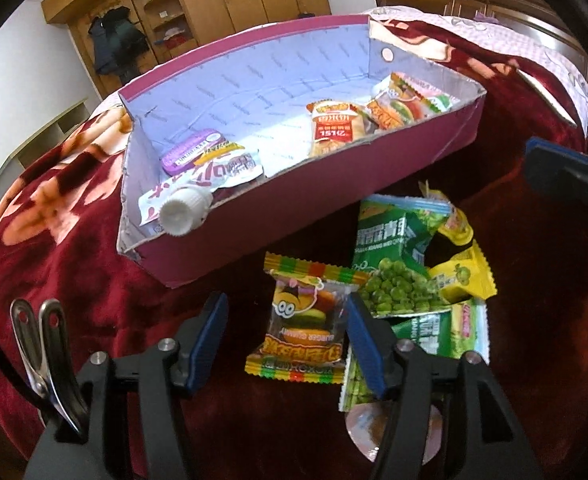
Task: Organize snacks
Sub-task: 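Grasp a second burger-shaped gummy bag with the left gripper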
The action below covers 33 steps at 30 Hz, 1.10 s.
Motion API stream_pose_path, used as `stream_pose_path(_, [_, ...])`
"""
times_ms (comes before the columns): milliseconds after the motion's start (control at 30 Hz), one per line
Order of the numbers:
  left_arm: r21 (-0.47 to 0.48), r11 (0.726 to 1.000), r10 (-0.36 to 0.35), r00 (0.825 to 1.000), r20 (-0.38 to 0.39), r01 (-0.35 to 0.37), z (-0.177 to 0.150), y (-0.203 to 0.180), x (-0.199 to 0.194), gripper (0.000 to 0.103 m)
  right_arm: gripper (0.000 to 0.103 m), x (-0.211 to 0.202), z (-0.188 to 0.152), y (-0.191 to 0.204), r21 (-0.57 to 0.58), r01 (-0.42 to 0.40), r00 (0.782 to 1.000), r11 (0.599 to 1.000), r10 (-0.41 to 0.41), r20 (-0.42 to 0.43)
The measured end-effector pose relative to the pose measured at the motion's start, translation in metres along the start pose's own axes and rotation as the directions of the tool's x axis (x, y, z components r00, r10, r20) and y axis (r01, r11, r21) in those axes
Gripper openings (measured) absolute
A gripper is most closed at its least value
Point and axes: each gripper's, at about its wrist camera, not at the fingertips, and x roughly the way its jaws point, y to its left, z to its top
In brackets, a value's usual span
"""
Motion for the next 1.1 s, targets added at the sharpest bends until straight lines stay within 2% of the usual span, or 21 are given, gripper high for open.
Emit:
stream_pose_path(67, [-0.003,1.0,-0.005,1.0,0.0,0.005,0.0,0.002,0.001,0.063,0.059,0.001,-0.001,-0.001,0.003,0.0,1.0,1.0,0.0,-0.003])
stream_pose_path(367, [0.031,0.999,0.018,1.0,-0.006,-0.018,0.001,-0.005,0.005,0.051,0.059,0.003,-0.002,-0.001,0.006,0.0,1.0,1.0,0.0,-0.011])
stream_pose_path(467, [0.034,0.999,0.019,1.0,-0.007,-0.019,0.001,-0.006,0.005,0.039,0.059,0.003,-0.002,-0.001,0.005,0.0,1.0,1.0,0.0,-0.01])
stream_pose_path(567, [0.023,0.999,0.022,1.0,0.0,-0.022,0.002,-0.005,0.002,0.036,0.059,0.003,-0.002,-0.001,0.008,0.001,1.0,1.0,-0.001,-0.01])
stream_pose_path(833, [-0.08,0.996,0.031,0.999,0.037,-0.028,-0.002,0.021,-0.021,0.036,0.059,0.001,-0.002,-0.003,0.016,0.002,1.0,1.0,-0.002,-0.007])
stream_pose_path(967, [-0.166,0.986,0.028,0.997,0.075,-0.015,-0.004,0.041,-0.044,0.036,0.059,-0.002,-0.002,0.0,0.007,-0.003,1.0,1.0,0.003,-0.005])
stream_pose_path(1100, [-0.233,0.972,0.063,0.994,0.093,-0.04,-0.01,0.064,-0.071,0.036,0.059,-0.005,-0.002,0.005,-0.005,-0.01,1.0,1.0,0.01,-0.002])
